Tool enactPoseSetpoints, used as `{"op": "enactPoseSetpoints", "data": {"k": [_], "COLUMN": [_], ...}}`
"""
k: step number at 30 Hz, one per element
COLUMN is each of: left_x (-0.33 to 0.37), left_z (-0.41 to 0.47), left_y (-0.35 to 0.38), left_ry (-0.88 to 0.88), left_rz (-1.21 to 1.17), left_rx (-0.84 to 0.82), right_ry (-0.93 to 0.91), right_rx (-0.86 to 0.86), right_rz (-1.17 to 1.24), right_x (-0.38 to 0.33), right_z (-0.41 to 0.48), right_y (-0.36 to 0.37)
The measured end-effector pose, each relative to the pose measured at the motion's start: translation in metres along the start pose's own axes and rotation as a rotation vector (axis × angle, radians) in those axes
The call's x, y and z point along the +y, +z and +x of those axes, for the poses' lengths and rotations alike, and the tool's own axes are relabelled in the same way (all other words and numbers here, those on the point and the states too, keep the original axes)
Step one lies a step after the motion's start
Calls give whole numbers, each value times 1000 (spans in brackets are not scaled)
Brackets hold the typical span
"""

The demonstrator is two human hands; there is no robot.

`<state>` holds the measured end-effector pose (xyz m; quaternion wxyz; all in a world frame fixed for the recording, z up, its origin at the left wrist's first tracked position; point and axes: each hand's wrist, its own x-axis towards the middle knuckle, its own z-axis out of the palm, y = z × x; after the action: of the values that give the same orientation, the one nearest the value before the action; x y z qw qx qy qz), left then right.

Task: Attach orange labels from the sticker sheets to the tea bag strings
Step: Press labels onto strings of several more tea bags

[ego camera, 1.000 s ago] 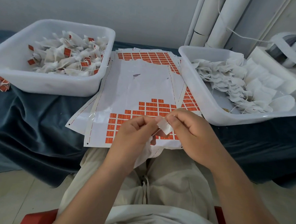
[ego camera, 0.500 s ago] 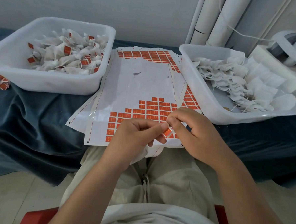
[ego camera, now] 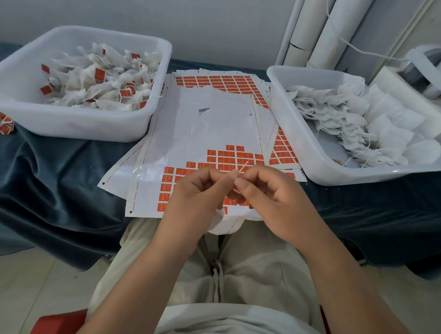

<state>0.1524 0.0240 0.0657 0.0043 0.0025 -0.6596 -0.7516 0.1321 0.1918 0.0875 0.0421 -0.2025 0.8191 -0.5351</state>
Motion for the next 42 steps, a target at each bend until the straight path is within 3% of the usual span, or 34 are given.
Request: {"op": "enactPoseSetpoints", "data": {"k": [10, 15, 20, 29, 31, 36, 42], "left_x": [-3, -5, 18, 144, 161, 143, 106], "left_z": [4, 5, 20, 138, 168, 194, 141], "left_y": [-6, -7, -32, -126, -148, -184, -153], "left_ry": [7, 25, 16, 412, 352, 10, 179], "left_rz": [34, 176, 194, 85, 152, 543, 398], "left_rx": [-50, 96, 315, 518, 470, 346, 499], "right_ry": [52, 68, 80, 8, 0, -3, 27], "right_rx": [-53, -109, 70, -67, -93, -118, -3], "right_rz": [-139, -206, -120, -321, -341, -386, -314], "right_x": [7, 10, 13, 18, 20, 21, 12], "right_z": [0, 2, 3, 1, 1, 2, 1], "right_y": [-4, -7, -7, 7, 10, 7, -7]}}
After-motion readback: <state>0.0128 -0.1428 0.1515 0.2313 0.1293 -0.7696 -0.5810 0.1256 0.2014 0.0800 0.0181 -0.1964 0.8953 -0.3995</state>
